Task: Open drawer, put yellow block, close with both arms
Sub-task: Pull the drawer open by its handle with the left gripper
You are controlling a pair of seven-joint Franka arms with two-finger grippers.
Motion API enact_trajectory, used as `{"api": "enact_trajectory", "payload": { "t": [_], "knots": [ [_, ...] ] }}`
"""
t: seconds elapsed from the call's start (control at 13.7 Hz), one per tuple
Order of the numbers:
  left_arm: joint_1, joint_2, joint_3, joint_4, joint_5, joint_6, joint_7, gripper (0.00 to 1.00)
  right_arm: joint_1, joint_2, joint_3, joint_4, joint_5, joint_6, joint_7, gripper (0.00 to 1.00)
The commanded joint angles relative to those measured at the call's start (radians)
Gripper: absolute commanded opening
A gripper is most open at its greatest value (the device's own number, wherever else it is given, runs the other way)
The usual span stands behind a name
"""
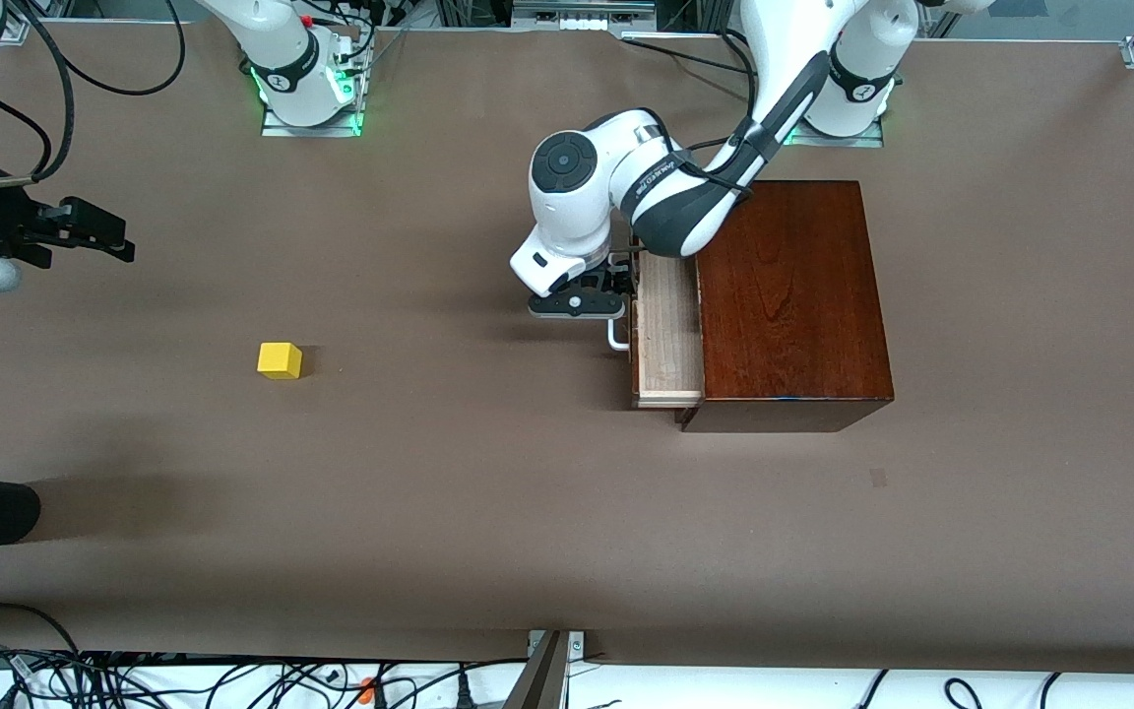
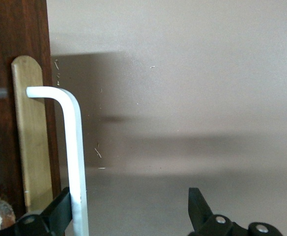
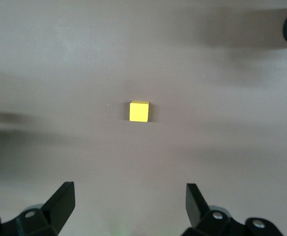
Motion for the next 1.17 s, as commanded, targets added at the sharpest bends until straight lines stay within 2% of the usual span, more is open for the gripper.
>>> {"api": "enact_trajectory", "payload": {
  "t": [0.0, 0.29, 0.44, 0.58, 0.88, 1.1],
  "knots": [
    [-0.027, 0.030, -0.003, 0.066, -0.047, 0.005, -0.012, 1.00, -0.001, 0.012, 0.008, 0.028, 0.000, -0.010, 0.004, 1.00],
    [-0.024, 0.017, -0.001, 0.068, -0.044, -0.003, -0.009, 1.00, 0.003, 0.068, 0.011, 0.028, -0.005, -0.004, -0.002, 1.00],
    [-0.024, 0.010, -0.001, 0.068, -0.042, -0.007, -0.009, 1.00, 0.015, 0.130, 0.011, 0.025, -0.010, -0.001, -0.002, 1.00],
    [-0.020, -0.001, -0.001, 0.068, -0.042, -0.035, -0.008, 1.00, 0.019, 0.153, 0.011, 0.010, -0.004, 0.039, -0.002, 1.00],
    [-0.011, -0.042, 0.002, 0.149, -0.031, -0.274, 0.021, 1.00, 0.048, 0.080, 0.014, -0.227, -0.005, 0.240, 0.016, 1.00],
    [0.031, -0.073, 0.005, 0.225, -0.037, -0.443, 0.151, 1.00, 0.048, -0.003, 0.016, -0.470, -0.002, 0.453, 0.016, 1.00]
  ]
}}
